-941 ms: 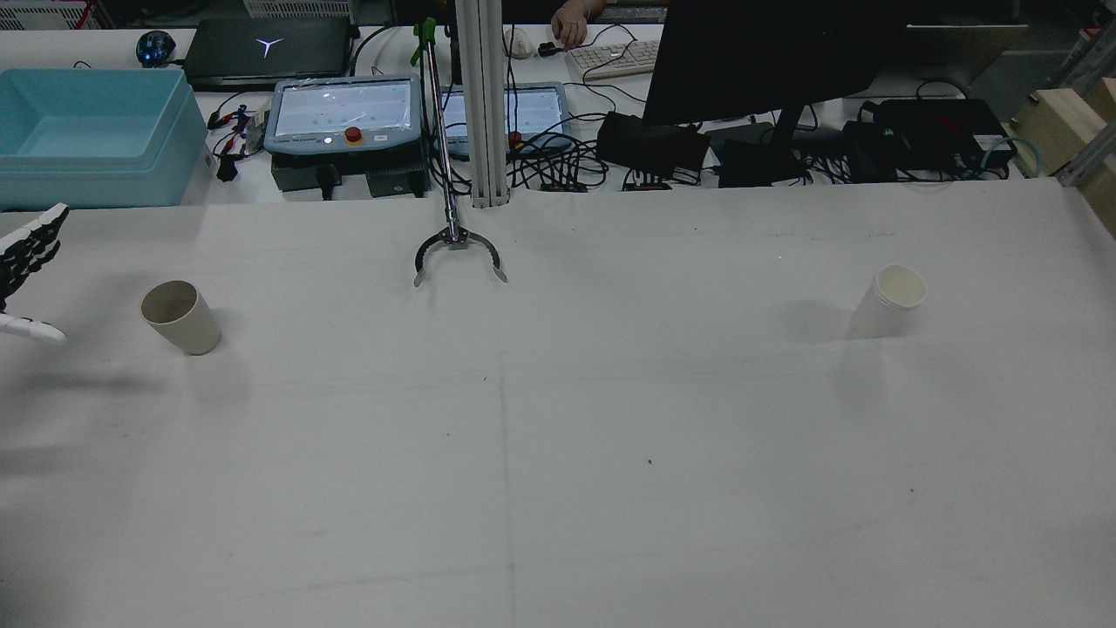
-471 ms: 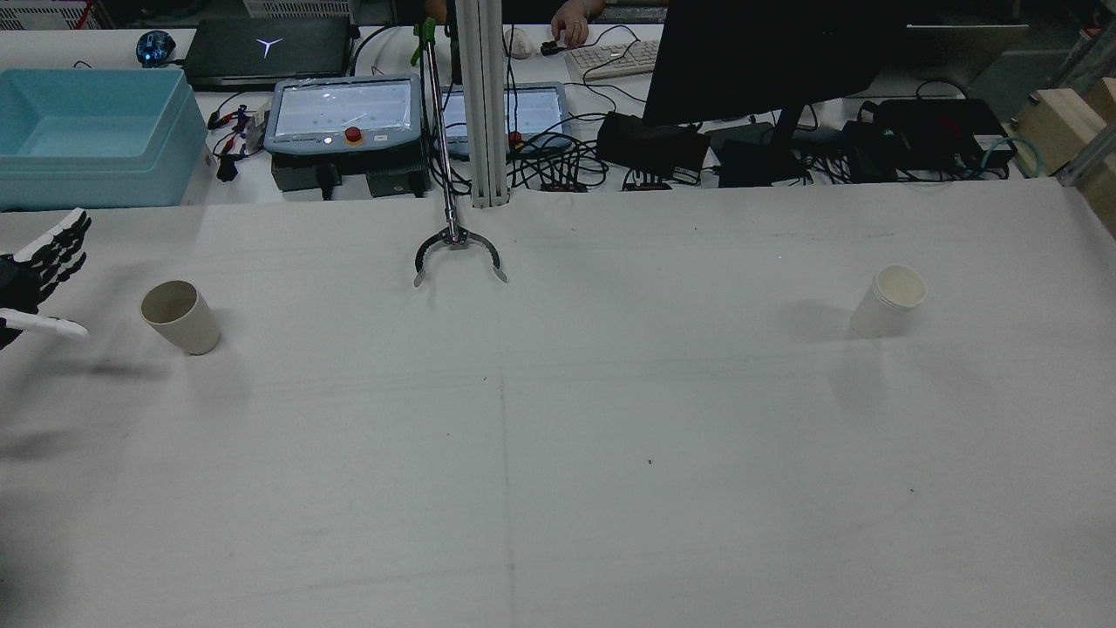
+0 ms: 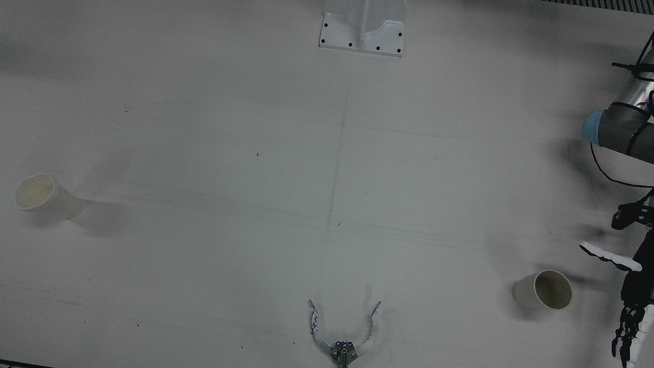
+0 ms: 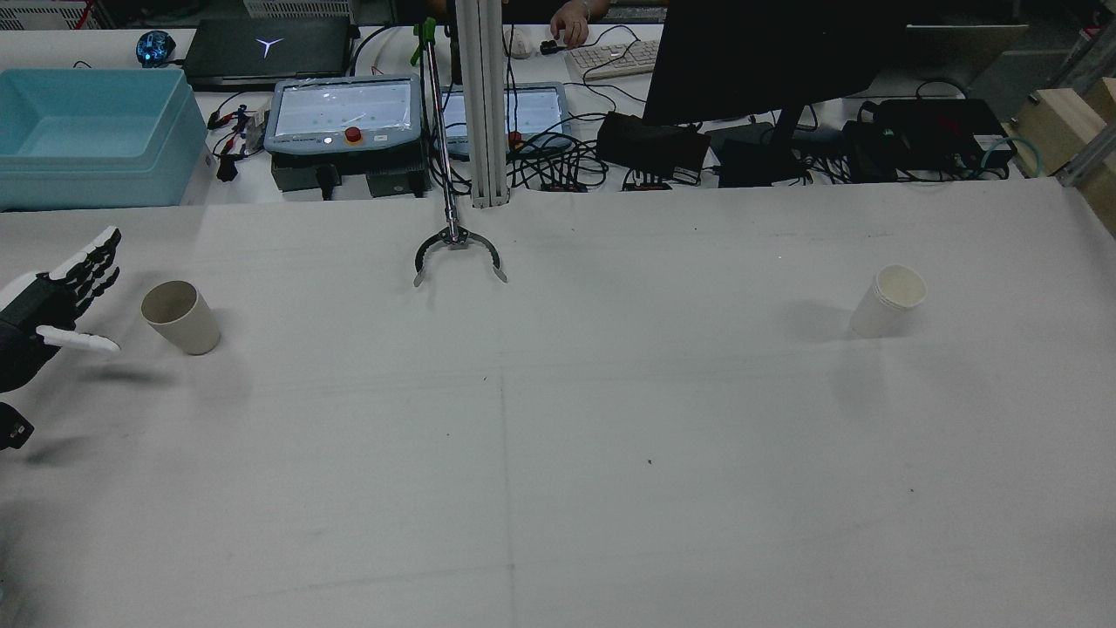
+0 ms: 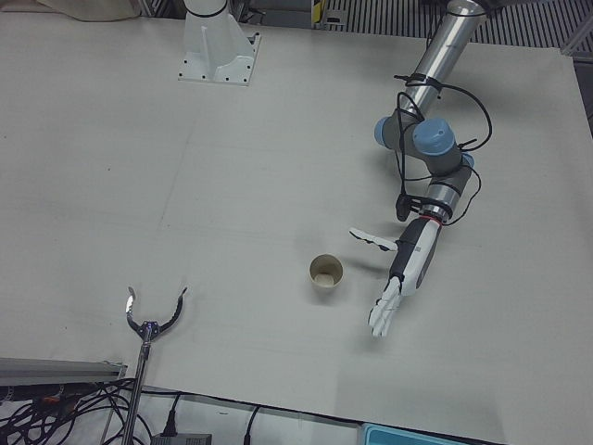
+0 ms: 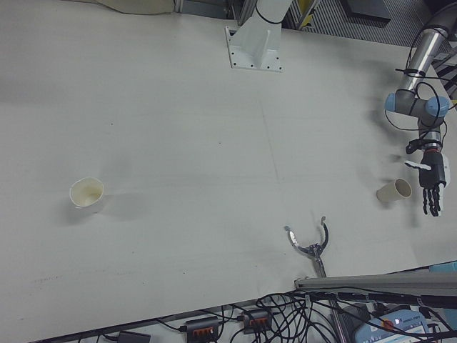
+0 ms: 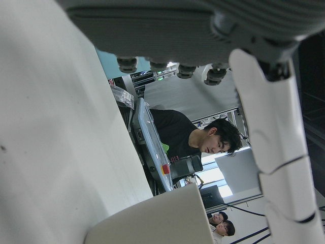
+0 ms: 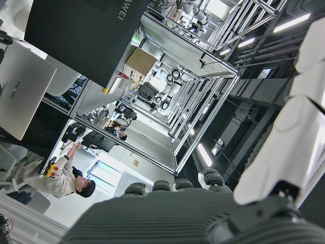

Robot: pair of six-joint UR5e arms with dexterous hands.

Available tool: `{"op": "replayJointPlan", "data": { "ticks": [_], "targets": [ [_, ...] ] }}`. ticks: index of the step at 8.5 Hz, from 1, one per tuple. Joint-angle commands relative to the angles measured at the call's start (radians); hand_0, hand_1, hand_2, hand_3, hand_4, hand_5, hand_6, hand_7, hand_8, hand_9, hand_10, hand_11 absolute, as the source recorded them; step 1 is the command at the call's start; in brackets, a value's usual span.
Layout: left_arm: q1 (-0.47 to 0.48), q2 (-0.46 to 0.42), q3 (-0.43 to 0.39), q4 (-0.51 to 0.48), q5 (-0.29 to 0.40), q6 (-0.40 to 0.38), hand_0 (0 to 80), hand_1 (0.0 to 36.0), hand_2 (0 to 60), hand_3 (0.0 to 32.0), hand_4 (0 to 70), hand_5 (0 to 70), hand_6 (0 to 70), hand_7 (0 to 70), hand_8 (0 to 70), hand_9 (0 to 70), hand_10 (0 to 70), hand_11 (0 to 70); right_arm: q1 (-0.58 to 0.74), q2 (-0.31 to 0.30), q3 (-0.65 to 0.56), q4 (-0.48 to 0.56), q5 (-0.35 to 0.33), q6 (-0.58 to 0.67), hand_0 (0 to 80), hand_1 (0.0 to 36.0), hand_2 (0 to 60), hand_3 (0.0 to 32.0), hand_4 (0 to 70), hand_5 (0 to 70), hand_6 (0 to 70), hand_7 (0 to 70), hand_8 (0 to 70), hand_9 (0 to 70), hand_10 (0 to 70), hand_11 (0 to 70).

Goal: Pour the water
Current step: 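Reach the left hand toward the beige cup nearest it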

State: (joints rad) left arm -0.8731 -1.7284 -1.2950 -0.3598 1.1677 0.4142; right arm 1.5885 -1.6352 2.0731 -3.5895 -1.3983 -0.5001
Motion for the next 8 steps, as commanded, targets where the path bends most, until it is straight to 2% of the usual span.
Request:
{"op": "replayJointPlan", "data": {
  "ticks": [1, 3, 6, 8],
  "targets": [
    [0.121, -0.014, 0.038, -0.025, -0.063, 0.008, 53.4, 13.9, 0.0, 7.6, 12.1, 0.0, 0.0, 4.2, 0.0, 0.0, 1.9, 4.8, 0.027, 0.003, 0.018, 0.0, -0.005, 0.005, 43.7, 11.3, 12.0, 0.0, 5.2, 0.8, 0.0, 0.0, 0.0, 0.0, 0.0, 0.0],
    [0.117, -0.071, 0.074, -0.012, -0.062, 0.005, 53.5, 14.0, 0.0, 7.0, 12.1, 0.1, 0.0, 4.3, 0.0, 0.0, 2.0, 5.0, 0.04, 0.003, 0.038, -0.002, -0.005, 0.005, 44.1, 11.5, 12.2, 0.0, 5.8, 1.4, 0.0, 0.0, 0.0, 0.0, 0.0, 0.0],
    [0.048, -0.085, 0.069, 0.016, -0.048, 0.003, 55.7, 15.7, 0.0, 4.8, 13.5, 2.1, 0.0, 5.5, 0.0, 0.0, 2.5, 6.0, 0.042, 0.003, 0.036, -0.002, -0.005, 0.005, 44.5, 11.8, 12.8, 0.0, 6.5, 2.0, 0.0, 0.5, 0.0, 0.0, 0.0, 0.0],
    [0.037, -0.086, 0.066, 0.021, -0.046, 0.003, 56.6, 16.3, 0.0, 4.0, 14.2, 3.1, 0.4, 5.9, 0.0, 0.0, 2.7, 6.2, 0.042, 0.003, 0.038, -0.002, -0.005, 0.005, 44.5, 11.8, 12.8, 0.0, 6.4, 2.0, 0.0, 0.6, 0.0, 0.0, 0.0, 0.0]
  ]
}}
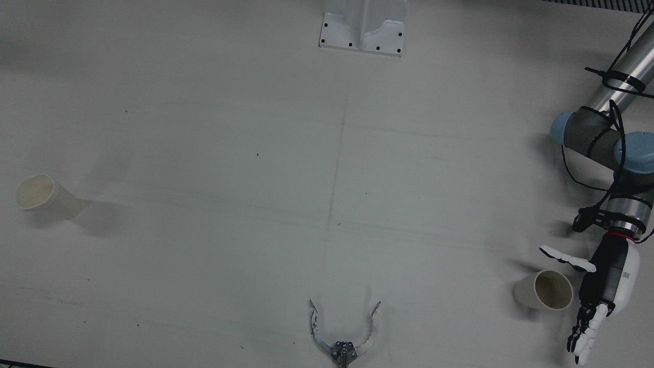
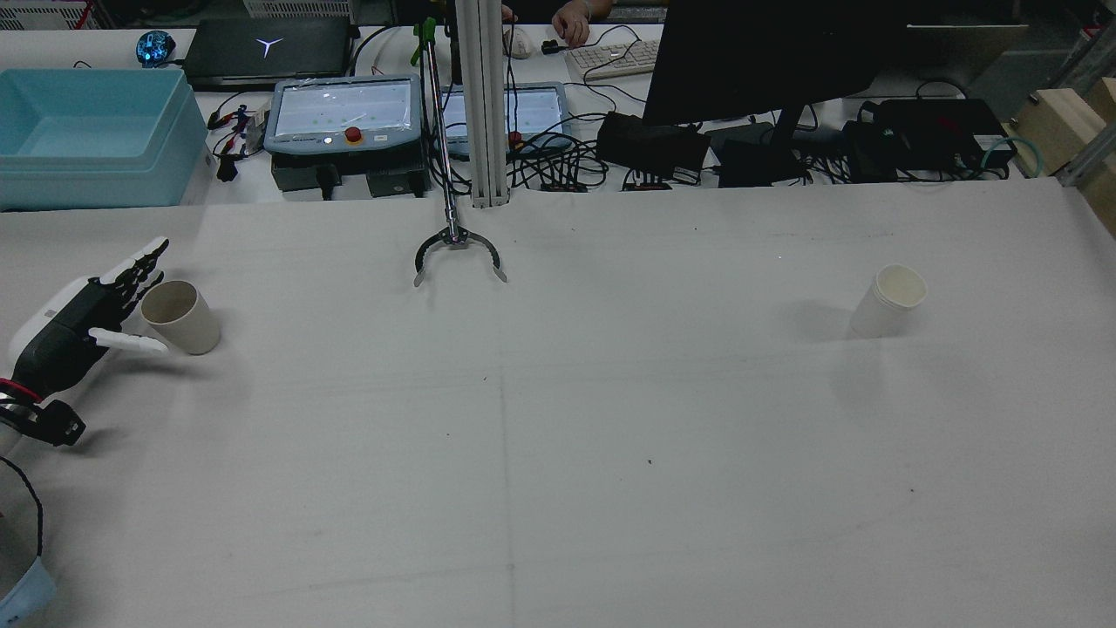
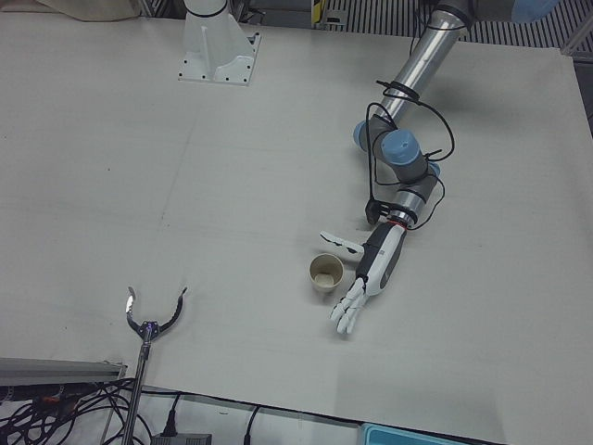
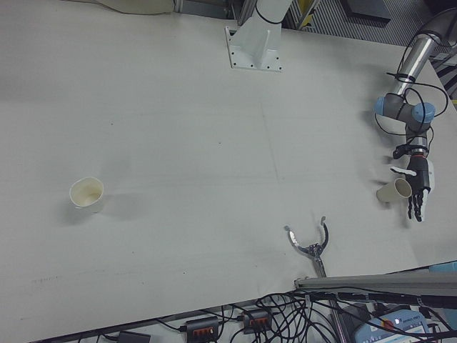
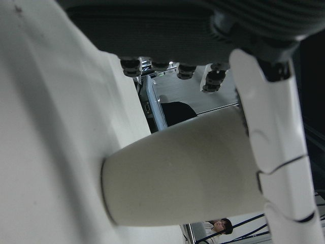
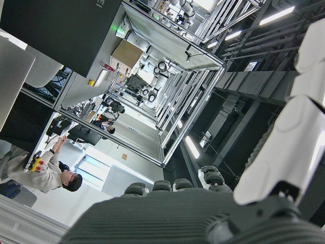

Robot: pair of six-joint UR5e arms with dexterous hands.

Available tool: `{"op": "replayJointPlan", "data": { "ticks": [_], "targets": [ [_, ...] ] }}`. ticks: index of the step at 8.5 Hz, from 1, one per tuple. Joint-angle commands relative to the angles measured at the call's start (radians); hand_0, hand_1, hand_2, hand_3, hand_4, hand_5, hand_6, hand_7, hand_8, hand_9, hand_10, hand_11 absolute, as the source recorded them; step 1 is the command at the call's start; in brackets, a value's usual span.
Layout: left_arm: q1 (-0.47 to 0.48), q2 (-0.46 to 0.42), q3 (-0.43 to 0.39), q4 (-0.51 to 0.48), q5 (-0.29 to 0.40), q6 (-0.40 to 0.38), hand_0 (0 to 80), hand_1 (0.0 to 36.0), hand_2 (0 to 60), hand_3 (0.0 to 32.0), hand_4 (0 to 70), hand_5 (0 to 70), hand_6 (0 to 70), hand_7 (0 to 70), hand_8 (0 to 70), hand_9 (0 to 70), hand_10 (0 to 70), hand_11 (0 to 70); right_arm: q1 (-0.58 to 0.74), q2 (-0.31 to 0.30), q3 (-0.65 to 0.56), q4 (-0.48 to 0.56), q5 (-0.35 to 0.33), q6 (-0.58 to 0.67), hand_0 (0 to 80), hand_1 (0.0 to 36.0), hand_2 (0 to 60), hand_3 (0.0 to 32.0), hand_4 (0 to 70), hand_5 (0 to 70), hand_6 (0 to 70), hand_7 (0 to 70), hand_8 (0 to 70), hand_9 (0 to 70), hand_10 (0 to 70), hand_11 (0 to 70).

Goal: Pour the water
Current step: 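Reach the left hand toward the beige cup nearest it, then close the left hand fingers around the beige cup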

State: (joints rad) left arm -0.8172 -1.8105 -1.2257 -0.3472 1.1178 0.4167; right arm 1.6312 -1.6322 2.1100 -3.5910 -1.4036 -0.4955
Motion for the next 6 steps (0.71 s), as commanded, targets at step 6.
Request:
{"op": "replayJointPlan", "data": {
  "ticks": [6],
  "targets": [
    [-0.01, -0.001, -0.008, 0.036, 0.005, 0.007, 57.9, 17.8, 0.0, 6.2, 12.9, 2.5, 0.0, 5.4, 0.0, 0.0, 2.0, 5.4, 0.006, 0.002, 0.002, 0.0, 0.0, 0.0, 44.3, 11.8, 12.8, 0.0, 6.5, 1.9, 0.0, 0.6, 0.0, 0.0, 0.0, 0.0]
  ]
}}
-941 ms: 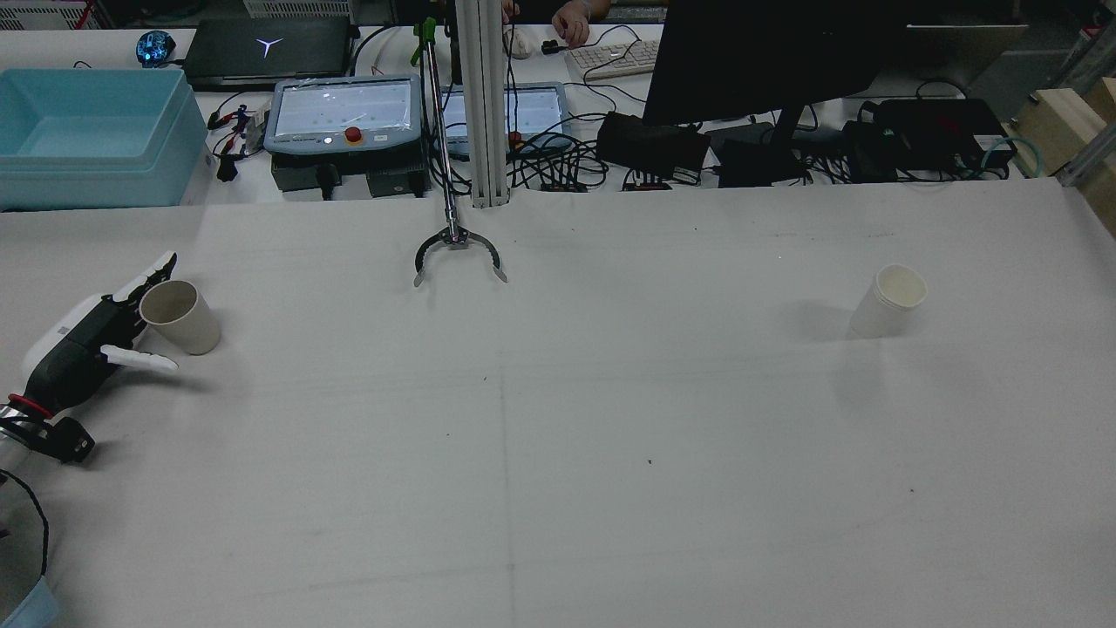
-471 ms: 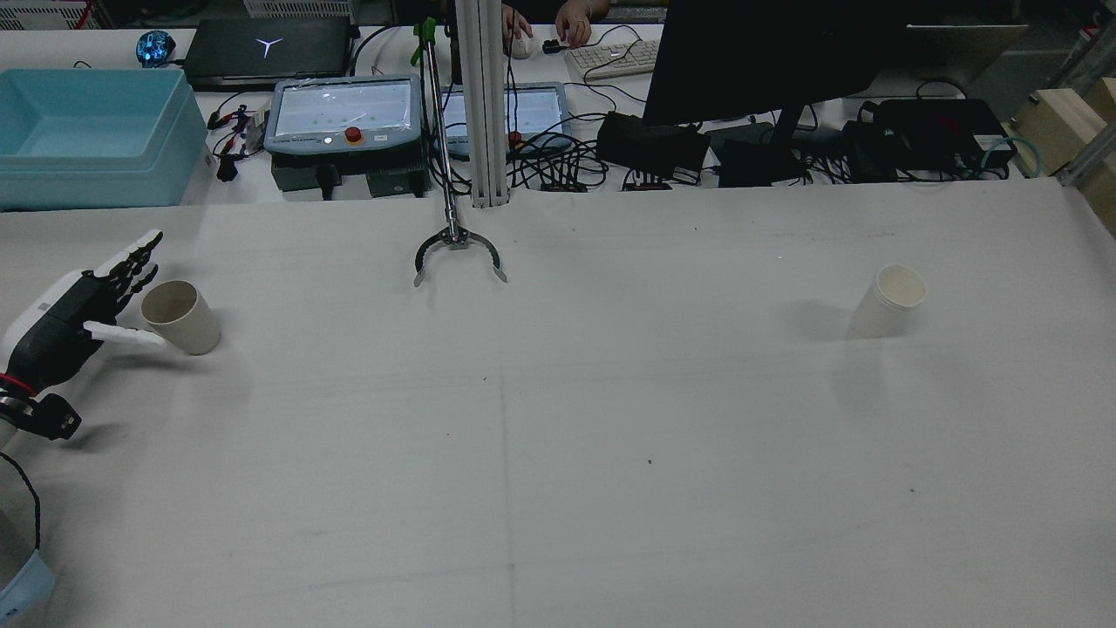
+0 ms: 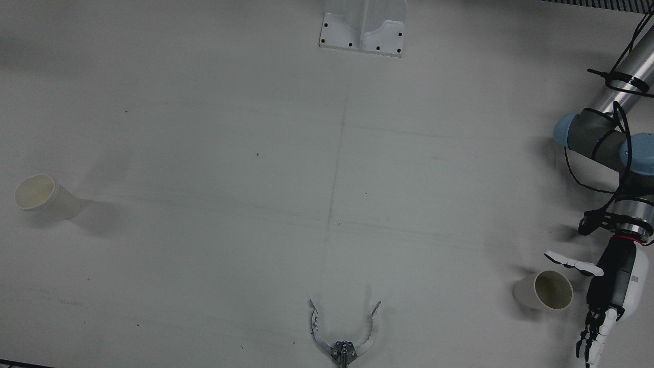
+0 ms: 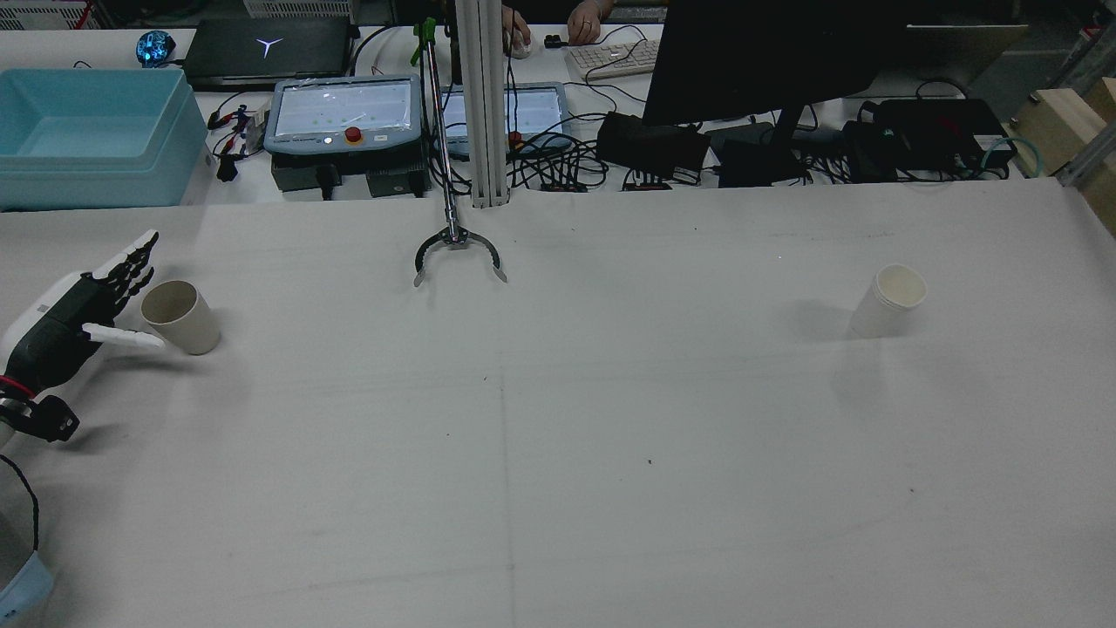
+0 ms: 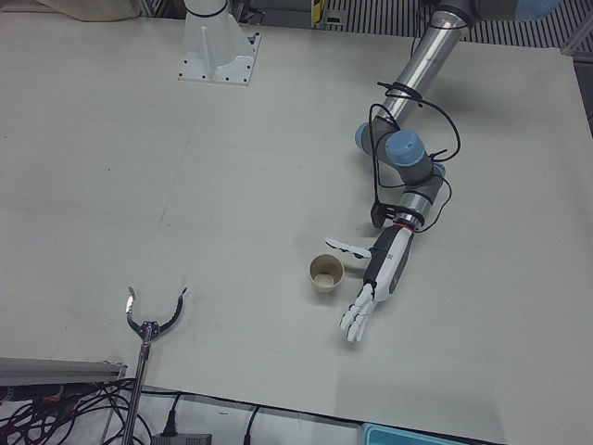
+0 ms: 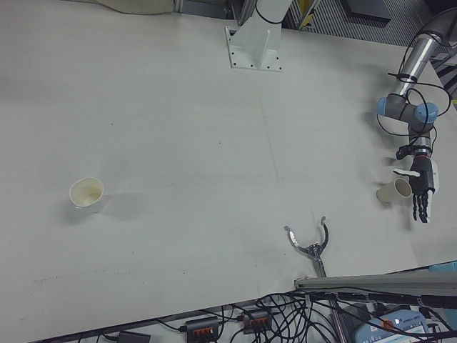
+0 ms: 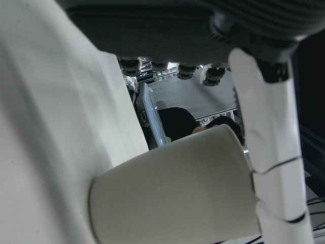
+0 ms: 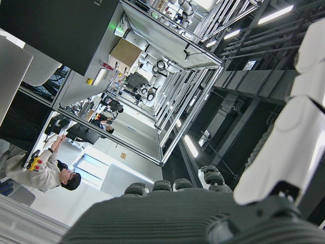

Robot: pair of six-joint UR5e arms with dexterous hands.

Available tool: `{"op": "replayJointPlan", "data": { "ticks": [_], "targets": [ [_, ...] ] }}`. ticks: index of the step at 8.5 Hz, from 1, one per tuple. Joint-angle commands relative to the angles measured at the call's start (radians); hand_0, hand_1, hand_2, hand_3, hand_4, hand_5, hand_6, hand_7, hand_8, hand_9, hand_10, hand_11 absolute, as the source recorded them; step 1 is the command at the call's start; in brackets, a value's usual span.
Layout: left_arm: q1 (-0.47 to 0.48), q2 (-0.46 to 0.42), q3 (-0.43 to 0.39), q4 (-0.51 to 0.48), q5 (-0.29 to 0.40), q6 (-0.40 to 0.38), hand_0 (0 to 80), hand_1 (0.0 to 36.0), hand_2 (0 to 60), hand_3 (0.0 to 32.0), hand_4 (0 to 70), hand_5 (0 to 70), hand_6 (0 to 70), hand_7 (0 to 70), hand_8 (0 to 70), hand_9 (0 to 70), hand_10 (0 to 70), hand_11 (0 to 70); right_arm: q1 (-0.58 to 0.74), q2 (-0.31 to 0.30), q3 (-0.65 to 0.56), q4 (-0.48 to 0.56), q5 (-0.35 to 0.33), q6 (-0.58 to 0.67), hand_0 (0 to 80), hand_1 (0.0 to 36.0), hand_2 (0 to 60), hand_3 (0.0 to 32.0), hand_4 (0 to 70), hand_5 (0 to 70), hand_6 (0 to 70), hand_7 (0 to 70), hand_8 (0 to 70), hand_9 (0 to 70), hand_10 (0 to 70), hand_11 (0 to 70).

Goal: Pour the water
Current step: 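Close the left hand fingers around the beige cup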

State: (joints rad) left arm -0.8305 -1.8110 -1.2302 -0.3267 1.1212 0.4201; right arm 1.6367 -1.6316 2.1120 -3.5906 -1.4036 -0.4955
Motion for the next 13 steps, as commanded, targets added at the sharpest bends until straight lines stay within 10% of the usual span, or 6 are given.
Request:
{"op": "replayJointPlan", "data": {
  "ticks": [1, 13],
  "targets": [
    [0.007, -0.002, -0.003, 0.023, 0.002, 0.003, 58.0, 18.1, 0.0, 6.4, 12.6, 2.7, 0.0, 5.4, 0.0, 0.0, 1.9, 5.3, 0.002, 0.001, 0.0, 0.0, 0.0, 0.0, 44.3, 11.8, 13.0, 0.0, 6.5, 2.0, 0.0, 0.8, 0.0, 0.0, 0.0, 0.0],
    [0.05, -0.017, -0.026, 0.074, 0.002, 0.006, 57.4, 18.1, 0.0, 7.2, 11.6, 3.9, 0.0, 5.4, 0.0, 0.0, 2.0, 5.3, 0.003, -0.001, -0.001, 0.001, 0.0, 0.0, 44.0, 11.6, 13.3, 0.0, 6.5, 2.8, 0.2, 1.2, 0.0, 0.0, 0.0, 0.0]
  ]
}}
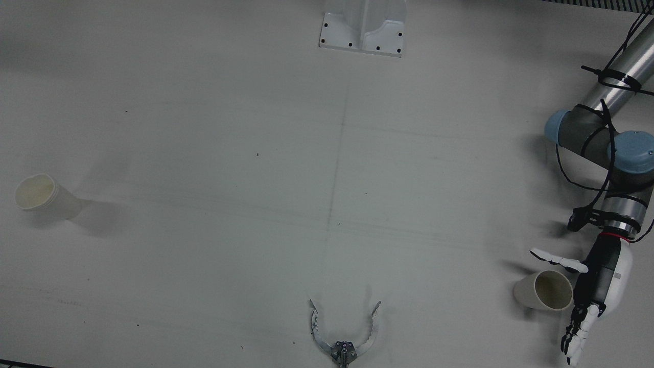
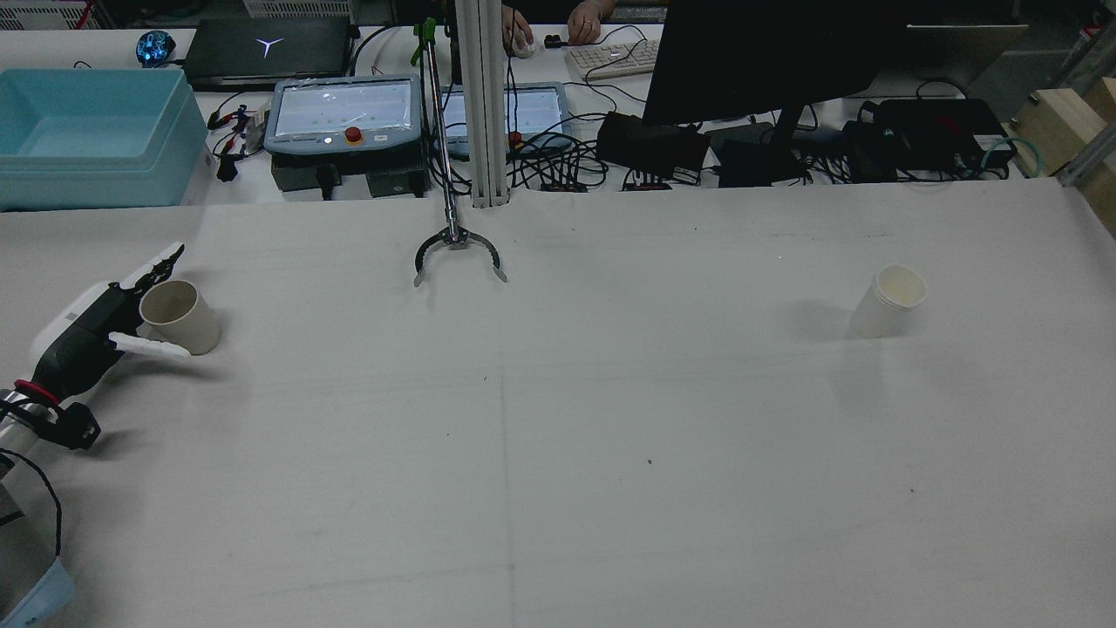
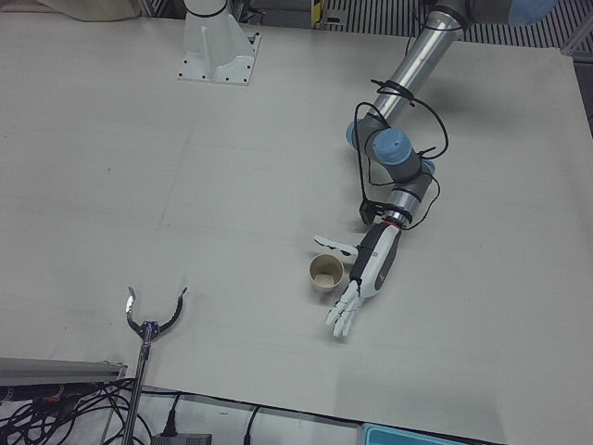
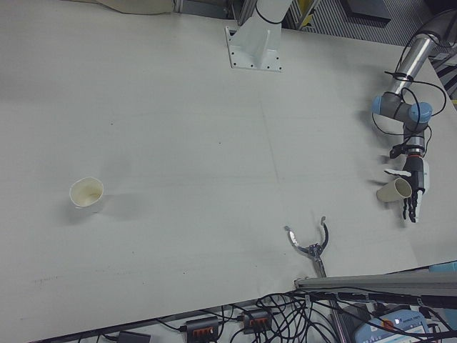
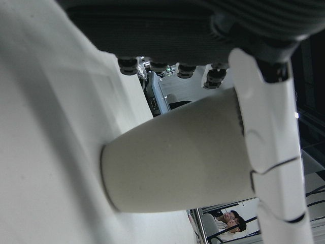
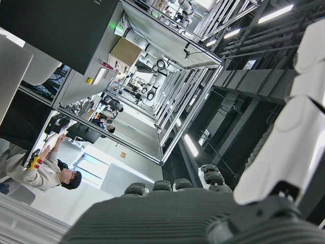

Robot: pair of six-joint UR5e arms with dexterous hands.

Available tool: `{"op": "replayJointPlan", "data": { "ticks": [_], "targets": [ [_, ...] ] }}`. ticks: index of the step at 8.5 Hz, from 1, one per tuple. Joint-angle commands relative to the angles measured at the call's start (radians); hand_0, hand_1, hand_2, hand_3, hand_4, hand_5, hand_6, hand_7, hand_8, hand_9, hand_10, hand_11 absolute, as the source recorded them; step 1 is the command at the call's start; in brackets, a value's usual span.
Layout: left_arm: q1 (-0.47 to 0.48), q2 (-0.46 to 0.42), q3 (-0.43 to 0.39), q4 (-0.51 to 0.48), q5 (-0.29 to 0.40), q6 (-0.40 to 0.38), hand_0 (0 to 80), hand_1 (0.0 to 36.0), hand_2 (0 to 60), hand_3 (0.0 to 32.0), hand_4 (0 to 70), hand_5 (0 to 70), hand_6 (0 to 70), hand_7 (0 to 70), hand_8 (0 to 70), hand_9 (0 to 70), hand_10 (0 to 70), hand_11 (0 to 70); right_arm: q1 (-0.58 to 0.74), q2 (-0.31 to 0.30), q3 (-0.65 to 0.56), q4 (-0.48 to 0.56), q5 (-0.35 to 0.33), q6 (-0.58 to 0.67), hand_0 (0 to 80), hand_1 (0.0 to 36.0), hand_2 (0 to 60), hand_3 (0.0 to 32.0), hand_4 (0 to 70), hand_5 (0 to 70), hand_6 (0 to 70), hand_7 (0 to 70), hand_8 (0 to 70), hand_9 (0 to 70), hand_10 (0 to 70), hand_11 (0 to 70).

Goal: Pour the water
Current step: 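Close the left hand fingers around the beige cup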

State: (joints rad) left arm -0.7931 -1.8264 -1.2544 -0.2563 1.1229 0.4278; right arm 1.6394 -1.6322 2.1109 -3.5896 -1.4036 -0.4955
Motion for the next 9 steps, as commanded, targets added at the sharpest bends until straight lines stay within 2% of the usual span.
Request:
{"op": "replayJointPlan", "data": {
  "ticks": [1, 3, 5, 6, 7, 8, 9],
  "targets": [
    [0.014, -0.004, -0.003, 0.005, 0.0, -0.001, 57.5, 18.3, 0.0, 6.8, 11.9, 4.1, 0.0, 5.3, 0.0, 0.0, 2.0, 5.5, -0.001, 0.0, -0.002, -0.001, 0.0, 0.0, 43.8, 11.6, 13.3, 0.0, 6.6, 2.6, 0.2, 1.2, 0.0, 0.0, 0.0, 0.0],
    [0.017, -0.011, -0.007, 0.014, 0.0, -0.001, 58.2, 19.0, 0.0, 7.0, 12.2, 5.3, 0.0, 5.5, 0.0, 0.0, 2.2, 5.7, -0.001, 0.0, -0.005, 0.0, 0.0, 0.0, 43.8, 11.6, 13.4, 0.0, 6.5, 2.8, 0.2, 1.0, 0.0, 0.0, 0.0, 0.0],
    [0.018, -0.02, -0.007, 0.023, 0.0, -0.001, 59.7, 20.9, 0.6, 3.4, 13.5, 8.9, 0.3, 5.6, 0.0, 0.0, 2.6, 6.4, -0.001, 0.0, -0.006, 0.0, 0.0, 0.0, 43.7, 11.5, 13.6, 0.0, 6.6, 2.9, 0.3, 1.2, 0.0, 0.0, 0.0, 0.0],
    [0.018, -0.02, -0.008, 0.026, 0.0, -0.001, 59.1, 20.8, 1.8, 0.0, 16.1, 12.5, 1.0, 5.3, 0.0, 0.0, 2.7, 6.6, -0.001, 0.0, -0.006, 0.0, 0.0, 0.0, 43.8, 11.5, 13.4, 0.0, 6.7, 3.1, 0.3, 1.4, 0.0, 0.0, 0.0, 0.0],
    [0.018, -0.02, -0.016, 0.035, 0.0, -0.001, 59.9, 21.1, 2.4, 0.0, 22.8, 18.7, 1.8, 5.4, 0.0, 0.0, 3.0, 6.9, -0.001, 0.0, -0.008, 0.0, 0.002, 0.0, 43.8, 11.6, 13.8, 0.0, 6.5, 3.1, 0.3, 1.4, 0.0, 0.0, 0.0, 0.0],
    [0.015, -0.02, -0.025, 0.048, 0.0, -0.001, 61.3, 23.3, 8.8, 0.0, 26.5, 28.5, 2.1, 5.8, 0.0, 0.0, 3.4, 7.5, -0.001, 0.0, -0.008, 0.0, 0.0, 0.0, 43.7, 11.6, 13.9, 0.0, 6.4, 3.1, 0.2, 1.3, 0.0, 0.0, 0.0, 0.0],
    [0.015, -0.02, -0.037, 0.067, 0.0, -0.001, 62.4, 27.4, 21.2, 0.0, 26.2, 37.1, 2.3, 6.7, 0.0, 0.0, 3.3, 7.6, -0.001, 0.0, -0.008, 0.0, 0.002, 0.0, 43.6, 11.6, 13.9, 0.0, 6.5, 2.8, 0.3, 1.4, 0.0, 0.0, 0.0, 0.0]
  ]
}}
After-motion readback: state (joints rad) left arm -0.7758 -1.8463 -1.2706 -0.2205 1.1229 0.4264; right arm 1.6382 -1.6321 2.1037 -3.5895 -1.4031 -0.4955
